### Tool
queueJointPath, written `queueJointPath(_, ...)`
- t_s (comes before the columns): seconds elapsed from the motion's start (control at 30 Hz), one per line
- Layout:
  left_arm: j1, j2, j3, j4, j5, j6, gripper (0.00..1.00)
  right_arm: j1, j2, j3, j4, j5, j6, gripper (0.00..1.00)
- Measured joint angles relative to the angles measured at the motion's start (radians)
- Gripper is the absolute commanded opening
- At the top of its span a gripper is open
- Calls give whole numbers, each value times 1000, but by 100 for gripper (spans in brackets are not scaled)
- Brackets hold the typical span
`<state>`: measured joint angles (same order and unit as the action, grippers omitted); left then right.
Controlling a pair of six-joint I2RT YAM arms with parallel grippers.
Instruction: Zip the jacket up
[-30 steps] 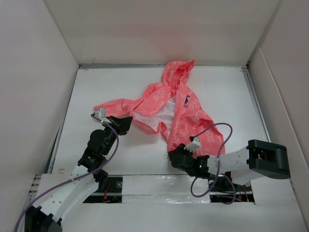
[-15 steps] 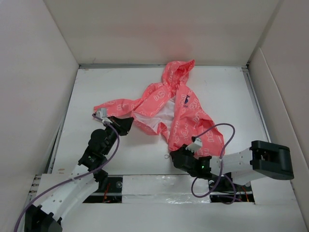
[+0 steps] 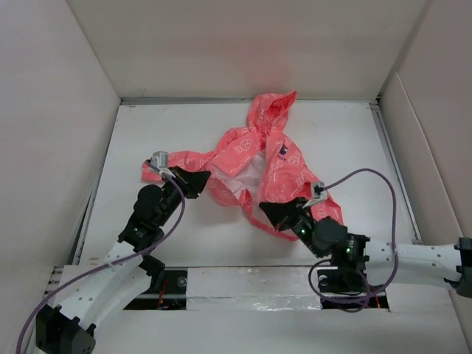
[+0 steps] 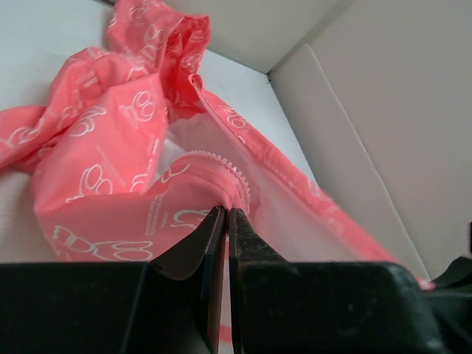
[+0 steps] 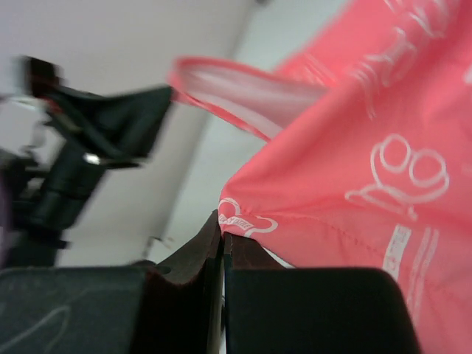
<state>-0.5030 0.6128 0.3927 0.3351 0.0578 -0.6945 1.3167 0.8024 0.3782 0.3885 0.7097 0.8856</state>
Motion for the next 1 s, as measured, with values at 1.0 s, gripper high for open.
queueJointPath(1.0, -101, 229, 31, 306, 56, -17, 0, -498, 524, 68, 880, -806, 70, 0)
